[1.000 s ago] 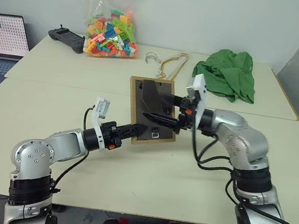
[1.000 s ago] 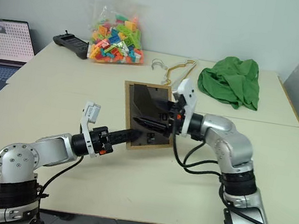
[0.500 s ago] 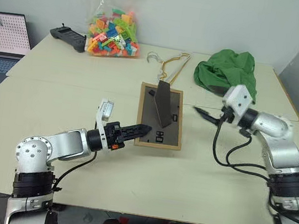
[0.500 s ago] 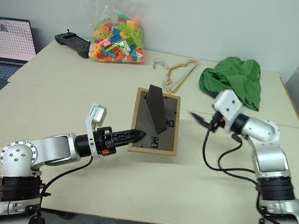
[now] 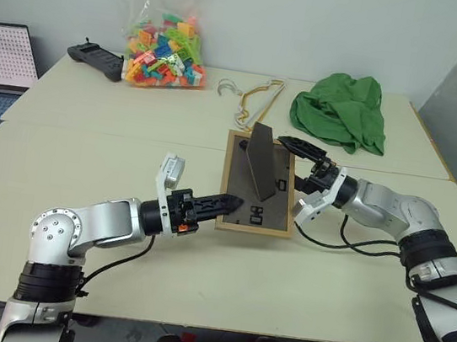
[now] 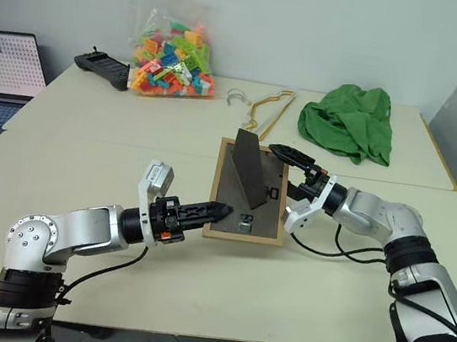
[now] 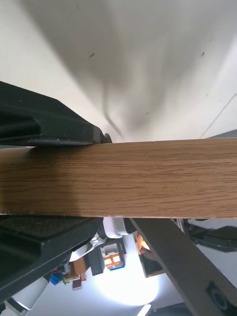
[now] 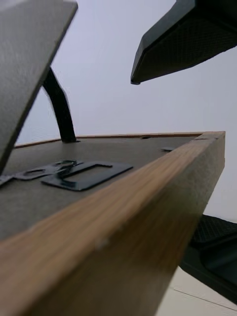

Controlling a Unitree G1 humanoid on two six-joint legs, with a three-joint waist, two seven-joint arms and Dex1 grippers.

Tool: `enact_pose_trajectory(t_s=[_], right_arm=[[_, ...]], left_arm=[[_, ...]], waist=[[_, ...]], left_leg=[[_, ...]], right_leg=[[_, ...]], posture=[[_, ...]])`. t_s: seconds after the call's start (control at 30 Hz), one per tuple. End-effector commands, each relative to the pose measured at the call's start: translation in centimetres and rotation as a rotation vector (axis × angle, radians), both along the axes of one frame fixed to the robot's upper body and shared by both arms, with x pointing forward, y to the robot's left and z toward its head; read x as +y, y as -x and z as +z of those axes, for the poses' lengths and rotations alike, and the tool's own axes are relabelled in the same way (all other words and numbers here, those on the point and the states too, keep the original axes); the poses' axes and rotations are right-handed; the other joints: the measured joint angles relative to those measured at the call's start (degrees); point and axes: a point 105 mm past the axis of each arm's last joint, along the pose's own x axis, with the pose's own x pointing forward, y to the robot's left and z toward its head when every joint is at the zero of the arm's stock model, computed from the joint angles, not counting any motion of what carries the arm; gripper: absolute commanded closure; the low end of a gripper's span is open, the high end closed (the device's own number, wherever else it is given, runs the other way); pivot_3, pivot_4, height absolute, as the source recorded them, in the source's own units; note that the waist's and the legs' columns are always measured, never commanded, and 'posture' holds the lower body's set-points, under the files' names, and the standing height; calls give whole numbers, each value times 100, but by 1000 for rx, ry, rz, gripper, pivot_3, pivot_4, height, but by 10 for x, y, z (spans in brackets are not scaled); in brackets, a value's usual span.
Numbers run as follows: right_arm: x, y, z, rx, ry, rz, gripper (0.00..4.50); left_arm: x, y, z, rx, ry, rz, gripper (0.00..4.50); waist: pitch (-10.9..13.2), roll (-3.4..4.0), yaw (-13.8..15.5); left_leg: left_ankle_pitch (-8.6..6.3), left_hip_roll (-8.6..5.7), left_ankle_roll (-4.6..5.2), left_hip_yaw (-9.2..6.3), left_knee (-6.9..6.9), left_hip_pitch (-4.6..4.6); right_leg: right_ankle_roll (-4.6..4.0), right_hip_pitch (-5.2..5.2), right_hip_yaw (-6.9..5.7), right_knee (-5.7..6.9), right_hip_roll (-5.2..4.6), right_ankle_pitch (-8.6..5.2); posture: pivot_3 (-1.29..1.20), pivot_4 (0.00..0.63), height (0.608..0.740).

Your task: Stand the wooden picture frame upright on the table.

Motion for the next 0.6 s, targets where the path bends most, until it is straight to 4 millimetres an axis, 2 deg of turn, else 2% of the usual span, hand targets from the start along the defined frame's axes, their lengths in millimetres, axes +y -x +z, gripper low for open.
enact_pose_trajectory(t_s=[0.03,0.2,0.23,0.27,0.37,0.47,0.53,0.6], right_arm=[[7,9,11,-43,-20,80,1523],[8,11,13,-52,-17,107,2430],[7,11,13,-52,-17,108,2753],[6,11,13,-50,-17,109,2904],[4,11,13,-43,-16,110,3161],[1,11,9,-11,-16,107,3184],[-4,9,8,32,-33,95,3184],[-10,-2,0,176,-55,38,3184]], left_arm=[[-4,6,12,-37,59,-15,3151],[-4,10,8,-28,58,-14,3151],[-4,10,8,-31,52,-13,3151],[-2,10,9,-35,47,-6,2634],[3,8,15,-57,63,9,2122],[11,4,15,-56,56,45,1560],[22,0,17,-61,51,98,1218],[45,-2,20,-76,17,175,832]], waist=[[0,0,15],[0,0,21],[0,0,21],[0,0,22],[0,-2,22],[1,-4,22],[1,-4,22],[1,-4,17]], left_leg=[[0,-1,0,2,0,1],[-1,-1,1,3,1,6],[-1,-1,1,4,1,6],[-1,-1,1,4,0,7],[-1,-1,2,2,1,8],[-1,-2,2,4,1,8],[-1,-2,2,4,1,8],[-1,-1,2,4,1,8]], right_leg=[[0,0,2,1,-1,0],[0,1,5,6,0,0],[0,1,6,7,0,0],[0,1,6,9,0,0],[0,1,6,9,1,0],[0,1,7,9,0,0],[0,2,7,10,0,0],[0,2,7,10,0,0]], posture=[[0,150,740],[0,150,740],[0,150,740],[0,150,740],[0,150,740],[0,150,740],[0,150,740],[0,150,740]])
